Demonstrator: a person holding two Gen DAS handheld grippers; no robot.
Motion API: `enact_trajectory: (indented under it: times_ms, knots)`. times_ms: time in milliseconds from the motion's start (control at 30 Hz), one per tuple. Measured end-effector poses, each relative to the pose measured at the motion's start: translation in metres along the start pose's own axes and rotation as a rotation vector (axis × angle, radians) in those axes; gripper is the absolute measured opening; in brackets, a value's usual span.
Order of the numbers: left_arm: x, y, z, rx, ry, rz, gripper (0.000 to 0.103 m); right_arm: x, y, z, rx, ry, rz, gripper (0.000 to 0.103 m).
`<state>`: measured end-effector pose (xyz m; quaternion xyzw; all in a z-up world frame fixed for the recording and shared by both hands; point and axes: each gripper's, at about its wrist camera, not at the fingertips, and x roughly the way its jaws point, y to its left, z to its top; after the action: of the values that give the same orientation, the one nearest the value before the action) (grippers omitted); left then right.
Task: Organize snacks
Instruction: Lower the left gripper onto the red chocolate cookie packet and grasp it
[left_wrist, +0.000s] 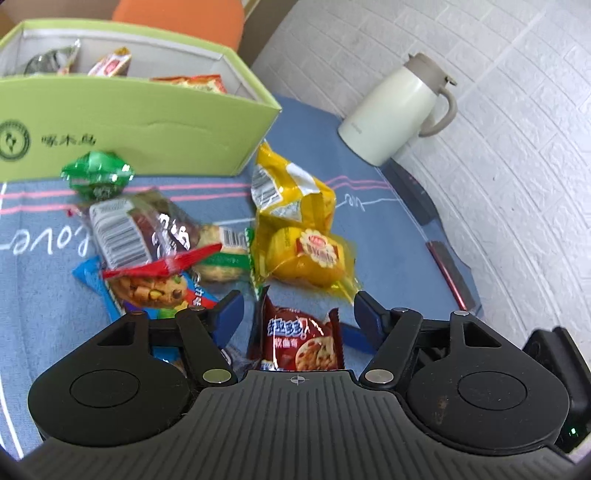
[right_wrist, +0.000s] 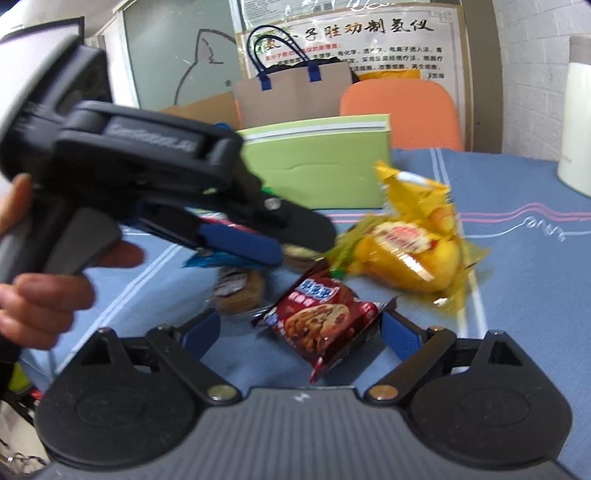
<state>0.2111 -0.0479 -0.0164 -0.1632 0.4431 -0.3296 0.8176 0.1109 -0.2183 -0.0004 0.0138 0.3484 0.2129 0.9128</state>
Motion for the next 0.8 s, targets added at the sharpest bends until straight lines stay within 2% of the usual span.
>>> enact_trajectory:
  times_ms: [100, 167, 267, 367, 467, 600, 733, 800]
  knots:
    - [0.001, 0.008, -0.007, -0.027, 0.025, 0.013, 0.049, -0.001, 0.014, -0.005, -0.015, 0.015, 0.004, 0.093]
    - [-0.004, 0.015, -0.012, -0.048, 0.022, 0.015, 0.040, 0.001, 0.019, -0.009, -0.017, 0.030, -0.003, 0.093]
    - [-0.021, 0.025, -0.018, -0.066, 0.000, 0.033, 0.040, 0.002, 0.026, -0.014, -0.028, 0.052, -0.034, 0.093]
    - [-0.042, 0.040, -0.024, -0.069, -0.033, 0.101, 0.040, -0.004, 0.032, -0.020, -0.053, 0.063, -0.043, 0.093]
    - [-0.064, 0.047, -0.029, -0.076, -0.069, 0.143, 0.050, -0.015, 0.037, -0.016, -0.117, 0.033, -0.055, 0.093]
    - [-0.080, 0.043, -0.034, -0.099, -0.105, 0.096, 0.055, -0.010, 0.030, 0.006, -0.182, -0.017, -0.044, 0.093]
    - [-0.082, 0.033, -0.038, -0.098, -0.119, 0.067, 0.056, 0.015, 0.018, 0.013, -0.142, 0.056, 0.047, 0.093]
    - [-0.084, 0.031, -0.040, -0.103, -0.122, 0.061, 0.057, 0.015, 0.021, 0.008, -0.141, 0.069, 0.047, 0.093]
